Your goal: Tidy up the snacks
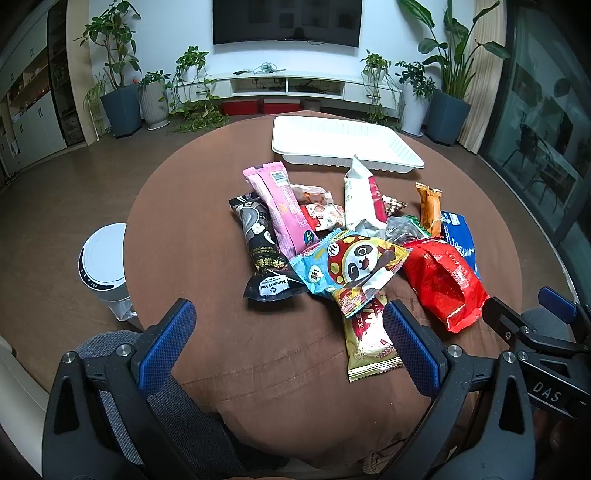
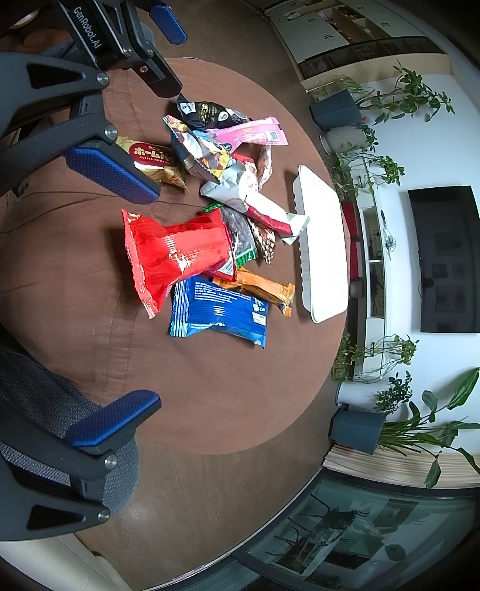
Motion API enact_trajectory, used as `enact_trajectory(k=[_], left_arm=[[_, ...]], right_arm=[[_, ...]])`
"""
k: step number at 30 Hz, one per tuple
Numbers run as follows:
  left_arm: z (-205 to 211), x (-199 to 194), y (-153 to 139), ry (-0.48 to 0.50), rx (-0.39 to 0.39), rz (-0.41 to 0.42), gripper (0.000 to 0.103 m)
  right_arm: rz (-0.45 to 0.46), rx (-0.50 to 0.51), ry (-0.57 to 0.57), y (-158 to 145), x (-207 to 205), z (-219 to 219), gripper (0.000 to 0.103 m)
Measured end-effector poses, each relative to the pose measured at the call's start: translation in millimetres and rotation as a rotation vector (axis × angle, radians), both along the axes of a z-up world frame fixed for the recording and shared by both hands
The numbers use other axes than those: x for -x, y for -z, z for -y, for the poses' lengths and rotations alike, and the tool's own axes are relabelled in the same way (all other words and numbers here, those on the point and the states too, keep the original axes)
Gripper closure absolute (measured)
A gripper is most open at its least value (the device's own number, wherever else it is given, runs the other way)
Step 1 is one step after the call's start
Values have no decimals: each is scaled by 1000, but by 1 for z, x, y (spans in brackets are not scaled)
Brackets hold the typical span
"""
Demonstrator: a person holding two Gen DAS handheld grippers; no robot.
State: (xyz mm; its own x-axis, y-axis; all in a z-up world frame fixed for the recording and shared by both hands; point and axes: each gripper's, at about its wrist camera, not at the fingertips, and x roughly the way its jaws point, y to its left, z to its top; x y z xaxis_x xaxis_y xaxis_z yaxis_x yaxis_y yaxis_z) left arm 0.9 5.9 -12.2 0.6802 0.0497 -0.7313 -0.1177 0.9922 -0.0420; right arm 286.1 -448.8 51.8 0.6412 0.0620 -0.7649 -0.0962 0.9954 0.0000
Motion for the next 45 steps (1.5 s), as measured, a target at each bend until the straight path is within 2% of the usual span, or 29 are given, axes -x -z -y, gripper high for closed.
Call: enact_trajectory(k=[31, 33, 35, 36, 37, 38, 41, 43, 45], left_arm=[[1, -1, 0, 0, -2, -1, 0], [-1, 0, 0, 0, 9, 5, 0], [-9, 1, 1, 4, 59, 25, 0], [-11, 1, 1, 20, 81, 38, 0], [-15, 0, 1, 78, 108, 54, 0], [-16, -1, 1, 102, 107, 59, 0], [-20, 7, 0, 97, 25, 104, 0], [-23, 9, 3, 109, 17, 74, 0], [-33, 3, 11, 74, 55, -28, 0]], right_arm=[[-6, 3, 0, 4, 2, -1, 0], [-7, 3, -1, 4, 1, -1, 0], [-7, 0, -5, 9, -2, -2, 0], [-2, -7, -6, 8, -1, -1, 0], [8, -23, -6, 7, 0, 1, 0], [22, -45, -8, 2, 0, 4, 0], [73, -98, -9, -4, 2, 12, 0], [81, -132, -17, -5, 1, 16, 0], [65, -185, -21, -4, -2, 21, 0]])
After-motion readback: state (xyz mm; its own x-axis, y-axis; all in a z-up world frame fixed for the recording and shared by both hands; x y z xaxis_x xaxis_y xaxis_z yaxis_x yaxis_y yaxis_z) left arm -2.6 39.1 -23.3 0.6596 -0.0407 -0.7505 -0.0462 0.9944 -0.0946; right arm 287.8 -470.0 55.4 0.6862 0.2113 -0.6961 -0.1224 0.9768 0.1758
